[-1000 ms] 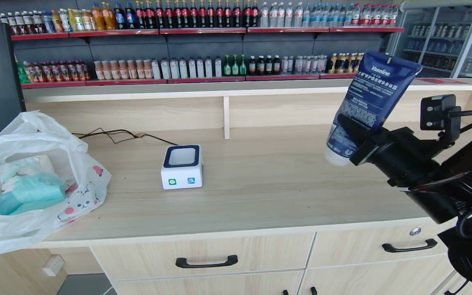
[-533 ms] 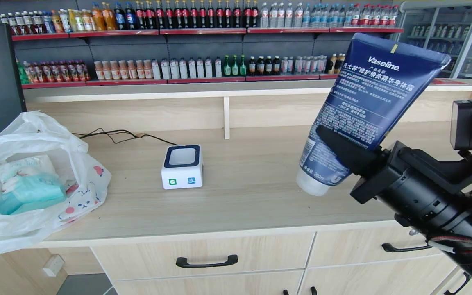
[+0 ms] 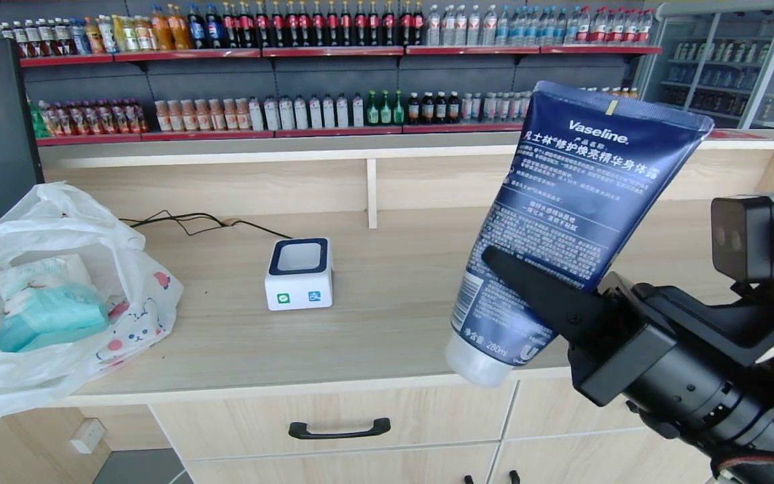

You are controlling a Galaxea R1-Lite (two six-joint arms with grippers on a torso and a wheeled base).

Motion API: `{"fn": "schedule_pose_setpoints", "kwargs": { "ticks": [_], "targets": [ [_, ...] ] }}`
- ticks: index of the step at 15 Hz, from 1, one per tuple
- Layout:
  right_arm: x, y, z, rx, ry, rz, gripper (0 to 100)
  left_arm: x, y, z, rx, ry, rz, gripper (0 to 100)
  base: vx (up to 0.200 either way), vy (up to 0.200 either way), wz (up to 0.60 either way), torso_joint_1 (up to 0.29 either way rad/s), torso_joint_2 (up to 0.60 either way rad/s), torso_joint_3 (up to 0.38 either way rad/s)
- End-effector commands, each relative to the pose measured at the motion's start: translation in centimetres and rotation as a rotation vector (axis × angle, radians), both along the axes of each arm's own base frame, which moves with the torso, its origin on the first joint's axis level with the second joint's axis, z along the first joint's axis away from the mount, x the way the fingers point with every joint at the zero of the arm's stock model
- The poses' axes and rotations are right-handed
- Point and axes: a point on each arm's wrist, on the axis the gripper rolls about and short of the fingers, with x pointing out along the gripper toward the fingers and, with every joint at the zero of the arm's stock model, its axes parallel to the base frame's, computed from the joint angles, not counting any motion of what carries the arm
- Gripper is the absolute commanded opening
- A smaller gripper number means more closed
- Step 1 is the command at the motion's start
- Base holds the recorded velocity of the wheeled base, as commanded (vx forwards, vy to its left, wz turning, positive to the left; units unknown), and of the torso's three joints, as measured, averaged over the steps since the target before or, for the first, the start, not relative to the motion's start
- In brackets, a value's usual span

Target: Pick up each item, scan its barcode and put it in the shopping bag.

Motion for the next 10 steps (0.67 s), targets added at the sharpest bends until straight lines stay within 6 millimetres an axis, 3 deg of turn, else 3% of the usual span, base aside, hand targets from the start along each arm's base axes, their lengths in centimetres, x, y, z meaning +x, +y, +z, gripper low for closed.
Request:
{"fn": "schedule_pose_setpoints", "kwargs": {
  "ticks": [1, 5, 10],
  "targets": [
    [-0.6, 0.6, -0.8, -0.020, 0.032, 0.042, 0, 0.0, 0.0, 0.0, 0.000, 0.001, 0.001, 100, 0.000, 0.000, 0.00, 0.000, 0.00, 0.000],
    [-1.6, 2.0, -0.3, -0.005, 0.017, 0.113, 0, 0.0, 0.0, 0.0, 0.000, 0.001, 0.001, 100, 0.000, 0.000, 0.00, 0.000, 0.00, 0.000],
    [-3.3, 2.2, 0.7, 0.028, -0.010, 0.174, 0, 0.0, 0.0, 0.0, 0.000, 0.001, 0.001, 100, 0.000, 0.000, 0.00, 0.000, 0.00, 0.000]
  ]
}}
